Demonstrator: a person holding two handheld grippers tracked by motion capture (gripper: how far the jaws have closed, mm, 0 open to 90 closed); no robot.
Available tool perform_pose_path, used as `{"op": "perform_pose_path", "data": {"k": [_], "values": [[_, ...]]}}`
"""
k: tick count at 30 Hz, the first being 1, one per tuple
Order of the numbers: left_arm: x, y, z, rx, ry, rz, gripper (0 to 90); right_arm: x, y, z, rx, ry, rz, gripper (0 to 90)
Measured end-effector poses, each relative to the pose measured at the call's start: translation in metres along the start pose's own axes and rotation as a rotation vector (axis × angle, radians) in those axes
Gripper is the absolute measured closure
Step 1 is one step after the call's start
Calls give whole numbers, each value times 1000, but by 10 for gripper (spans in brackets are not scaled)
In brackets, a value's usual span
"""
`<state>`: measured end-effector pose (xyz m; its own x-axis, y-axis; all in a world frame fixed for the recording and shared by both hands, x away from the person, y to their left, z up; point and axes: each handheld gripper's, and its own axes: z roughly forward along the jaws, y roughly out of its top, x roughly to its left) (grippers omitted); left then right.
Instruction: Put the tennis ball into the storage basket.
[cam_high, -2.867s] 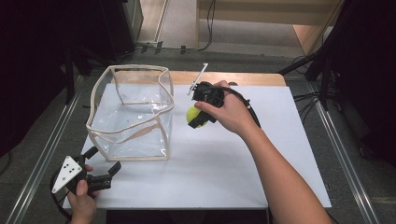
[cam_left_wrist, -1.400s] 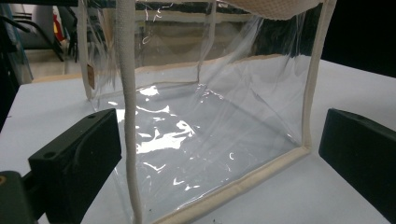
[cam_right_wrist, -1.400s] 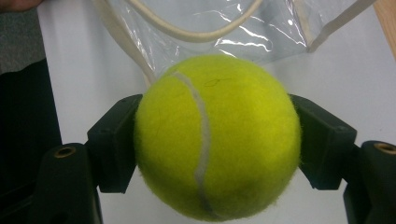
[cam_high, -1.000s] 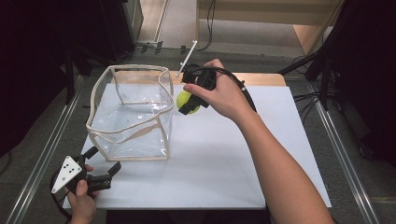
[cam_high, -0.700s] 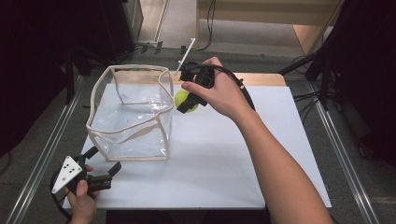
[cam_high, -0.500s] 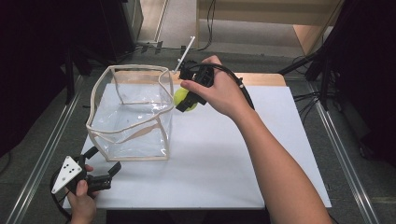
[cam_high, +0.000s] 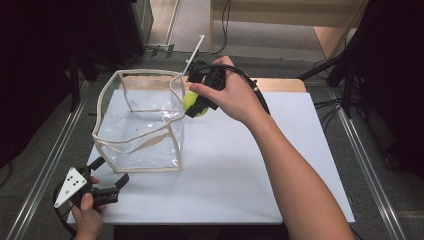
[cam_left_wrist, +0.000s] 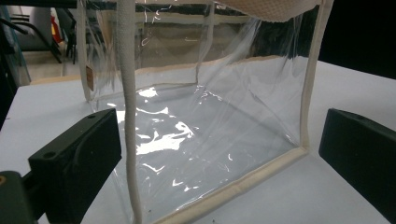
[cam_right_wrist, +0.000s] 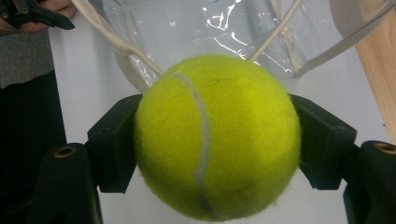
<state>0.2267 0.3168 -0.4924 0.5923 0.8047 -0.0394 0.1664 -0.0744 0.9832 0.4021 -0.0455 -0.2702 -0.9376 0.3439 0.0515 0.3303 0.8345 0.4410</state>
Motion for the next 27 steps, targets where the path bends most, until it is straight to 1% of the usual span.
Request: {"op": "perform_pose_path", "data": {"k": [5,7,12,18,27], "values": [[0,0,0,-2,-5,6,0,2,4,4,3,2,-23,236],[0,0,0,-2,-4,2,0,3,6,5,-2,6,-20,236],[0,0,0,-3,-6,3,0,3,10,6,4,5,-25,236],[0,0,-1,-4,-5,2,0,3,14,7,5,8,-37,236],[0,0,-1,-4,-5,2,0,1,21,8,3,12,-30,236]]}}
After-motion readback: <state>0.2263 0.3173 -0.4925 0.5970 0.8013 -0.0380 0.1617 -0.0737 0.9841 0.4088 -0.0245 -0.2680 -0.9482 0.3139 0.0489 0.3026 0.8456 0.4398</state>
